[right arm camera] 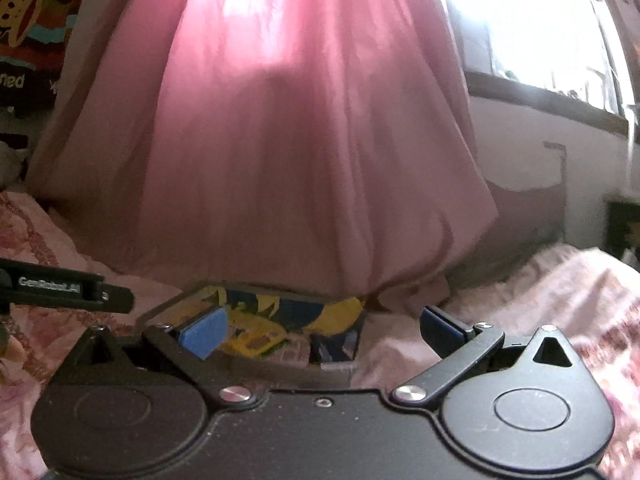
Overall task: Organize snacks
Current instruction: 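Withdraw both tools back over the remaining snacks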
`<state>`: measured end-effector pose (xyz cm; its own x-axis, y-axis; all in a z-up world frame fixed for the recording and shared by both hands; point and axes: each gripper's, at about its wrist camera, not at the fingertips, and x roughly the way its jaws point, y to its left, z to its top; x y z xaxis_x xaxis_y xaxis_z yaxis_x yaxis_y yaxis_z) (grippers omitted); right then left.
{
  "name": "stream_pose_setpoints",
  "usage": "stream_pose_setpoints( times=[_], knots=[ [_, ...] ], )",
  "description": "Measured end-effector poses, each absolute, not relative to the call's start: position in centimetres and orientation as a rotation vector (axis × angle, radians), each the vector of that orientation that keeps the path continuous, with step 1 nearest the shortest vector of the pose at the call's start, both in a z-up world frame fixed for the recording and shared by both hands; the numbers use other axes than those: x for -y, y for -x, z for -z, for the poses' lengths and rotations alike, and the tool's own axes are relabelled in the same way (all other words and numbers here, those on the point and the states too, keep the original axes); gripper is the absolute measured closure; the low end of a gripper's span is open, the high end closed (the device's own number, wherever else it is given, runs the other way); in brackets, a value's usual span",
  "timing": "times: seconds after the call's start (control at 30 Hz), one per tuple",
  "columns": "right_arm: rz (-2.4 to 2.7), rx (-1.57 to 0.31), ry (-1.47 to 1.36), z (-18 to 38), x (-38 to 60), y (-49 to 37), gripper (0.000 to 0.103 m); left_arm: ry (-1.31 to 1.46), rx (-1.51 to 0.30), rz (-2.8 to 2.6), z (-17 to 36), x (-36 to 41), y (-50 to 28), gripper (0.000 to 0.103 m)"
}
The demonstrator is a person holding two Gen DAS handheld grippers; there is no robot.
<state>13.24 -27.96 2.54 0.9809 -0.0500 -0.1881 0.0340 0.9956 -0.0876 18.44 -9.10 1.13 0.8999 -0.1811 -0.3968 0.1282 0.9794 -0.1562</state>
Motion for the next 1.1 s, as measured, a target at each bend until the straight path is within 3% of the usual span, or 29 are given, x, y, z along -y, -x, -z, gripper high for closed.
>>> stream_pose_setpoints(
  times=[0.43,1.1],
  knots=[
    [0.166,-0.351,0.027,0.2,28.1,-7.5,0.001,0.089,-0.435,0.156,2.3,6.7,-10.7,0.000],
    [0.108,-0.627,0.188,4.3,25.0,-11.0,0.001,0.021,-0.585,0.167,7.3,6.5,-9.8,0.000]
  ],
)
